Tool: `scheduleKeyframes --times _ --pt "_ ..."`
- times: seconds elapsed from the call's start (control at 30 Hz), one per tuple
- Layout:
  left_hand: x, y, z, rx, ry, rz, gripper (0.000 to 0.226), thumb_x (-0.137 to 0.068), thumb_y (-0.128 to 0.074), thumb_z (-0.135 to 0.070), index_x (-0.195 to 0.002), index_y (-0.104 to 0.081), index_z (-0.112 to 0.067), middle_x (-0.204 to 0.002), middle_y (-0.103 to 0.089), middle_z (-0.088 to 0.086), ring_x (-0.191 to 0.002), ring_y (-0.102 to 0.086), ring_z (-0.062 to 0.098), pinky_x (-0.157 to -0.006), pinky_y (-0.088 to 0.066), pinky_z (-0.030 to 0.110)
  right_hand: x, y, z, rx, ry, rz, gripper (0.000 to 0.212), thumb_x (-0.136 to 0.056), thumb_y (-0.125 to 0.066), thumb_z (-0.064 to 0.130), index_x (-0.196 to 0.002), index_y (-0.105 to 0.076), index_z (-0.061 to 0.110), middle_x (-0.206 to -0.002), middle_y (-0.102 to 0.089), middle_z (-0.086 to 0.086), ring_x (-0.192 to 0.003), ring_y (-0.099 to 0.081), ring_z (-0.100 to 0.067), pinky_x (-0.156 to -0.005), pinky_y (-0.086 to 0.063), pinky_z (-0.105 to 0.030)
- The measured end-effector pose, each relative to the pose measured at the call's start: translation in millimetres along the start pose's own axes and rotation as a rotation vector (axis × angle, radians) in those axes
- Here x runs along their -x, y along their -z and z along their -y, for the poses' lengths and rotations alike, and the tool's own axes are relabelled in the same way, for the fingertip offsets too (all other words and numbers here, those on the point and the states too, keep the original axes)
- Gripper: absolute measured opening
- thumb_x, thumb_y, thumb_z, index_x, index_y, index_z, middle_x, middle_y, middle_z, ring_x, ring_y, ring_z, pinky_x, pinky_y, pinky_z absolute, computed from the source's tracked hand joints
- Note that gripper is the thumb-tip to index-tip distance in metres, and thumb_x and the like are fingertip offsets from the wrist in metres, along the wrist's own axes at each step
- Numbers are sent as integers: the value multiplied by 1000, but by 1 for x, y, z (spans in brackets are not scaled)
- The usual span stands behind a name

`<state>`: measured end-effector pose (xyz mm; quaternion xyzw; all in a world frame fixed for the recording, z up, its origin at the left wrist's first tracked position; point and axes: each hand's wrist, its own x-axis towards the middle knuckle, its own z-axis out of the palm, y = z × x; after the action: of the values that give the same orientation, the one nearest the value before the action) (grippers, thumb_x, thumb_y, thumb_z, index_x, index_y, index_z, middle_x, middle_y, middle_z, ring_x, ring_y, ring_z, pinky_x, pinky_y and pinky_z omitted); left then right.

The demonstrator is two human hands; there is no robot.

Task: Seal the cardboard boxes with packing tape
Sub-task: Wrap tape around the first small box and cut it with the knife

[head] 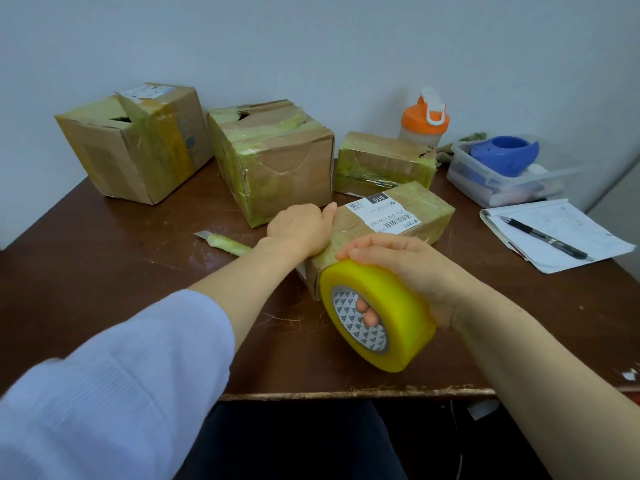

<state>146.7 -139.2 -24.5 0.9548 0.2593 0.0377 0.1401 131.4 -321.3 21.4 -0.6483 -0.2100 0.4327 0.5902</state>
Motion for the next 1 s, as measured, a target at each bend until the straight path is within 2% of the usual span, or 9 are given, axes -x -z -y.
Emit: scheduleKeyframes --times 0.1,0.2,0.27,0.37,0.5,0.6,0.67,0.77,1.0 --pt "-3 9 -2 4 22 112 71 -96 -15 -59 -122 -55 -5 -127 -56 18 -114 -51 36 -83 -36 38 1 0 1 -10 0 10 12 -89 -61 20 -93 -70 13 -61 -62 -23 -43 -59 -28 -44 -52 -31" --pt "8 10 -11 -207 21 135 100 -80 -12 -80 -148 -18 -8 -145 -36 21 -132 -35 36 -106 -24 48 1 0 0 -9 10 22 12 -89 -61 20 -94 -69 12 -61 -62 -23 -43 -59 -28 -43 -52 -30" --pt "18 1 -15 -277 -105 88 93 -83 -14 -73 -150 -1 -9 -147 -30 22 -134 -30 36 -111 -19 49 -1 0 -1 -14 11 26 12 -89 -61 19 -93 -69 11 -62 -62 -23 -43 -59 -28 -43 -52 -30" --pt "15 4 -15 -192 -154 112 82 -92 -20 -62 -150 0 -9 -146 -31 21 -132 -33 36 -104 -28 47 -1 1 2 -16 14 27 13 -90 -60 18 -94 -68 9 -63 -61 -24 -43 -59 -28 -42 -52 -31" --pt "9 5 -5 -107 -76 115 93 -86 -18 -74 -150 1 -10 -147 -33 19 -131 -37 35 -101 -33 46 0 1 1 -18 4 35 12 -90 -59 19 -91 -70 12 -61 -62 -23 -43 -59 -28 -43 -52 -31" --pt "5 5 3 -23 -33 108 84 -91 -16 -67 -151 -6 -8 -148 -32 21 -132 -36 38 -103 -31 45 -2 1 1 -17 2 31 12 -92 -58 19 -92 -69 13 -59 -62 -22 -42 -58 -28 -44 -53 -30" --pt "6 7 3 -48 -40 136 81 -93 -15 -63 -151 -4 -7 -151 -27 20 -137 -29 37 -109 -24 46 -1 0 2 -14 5 28 13 -92 -58 19 -94 -68 12 -59 -61 -22 -42 -58 -28 -43 -52 -30" --pt "15 2 -2 -204 -141 27 80 -92 -8 -63 -150 2 -10 -158 -13 11 -146 -7 25 -116 -1 47 0 -1 2 -22 4 40 14 -92 -58 19 -96 -67 9 -58 -61 -22 -41 -58 -27 -43 -52 -29" --pt "19 5 8 -218 -376 131 81 -86 -8 -59 -151 5 -11 -160 0 4 -146 5 17 -117 6 44 1 -1 3 -53 3 44 15 -92 -59 17 -99 -66 7 -59 -61 -19 -42 -59 -25 -41 -51 -28"
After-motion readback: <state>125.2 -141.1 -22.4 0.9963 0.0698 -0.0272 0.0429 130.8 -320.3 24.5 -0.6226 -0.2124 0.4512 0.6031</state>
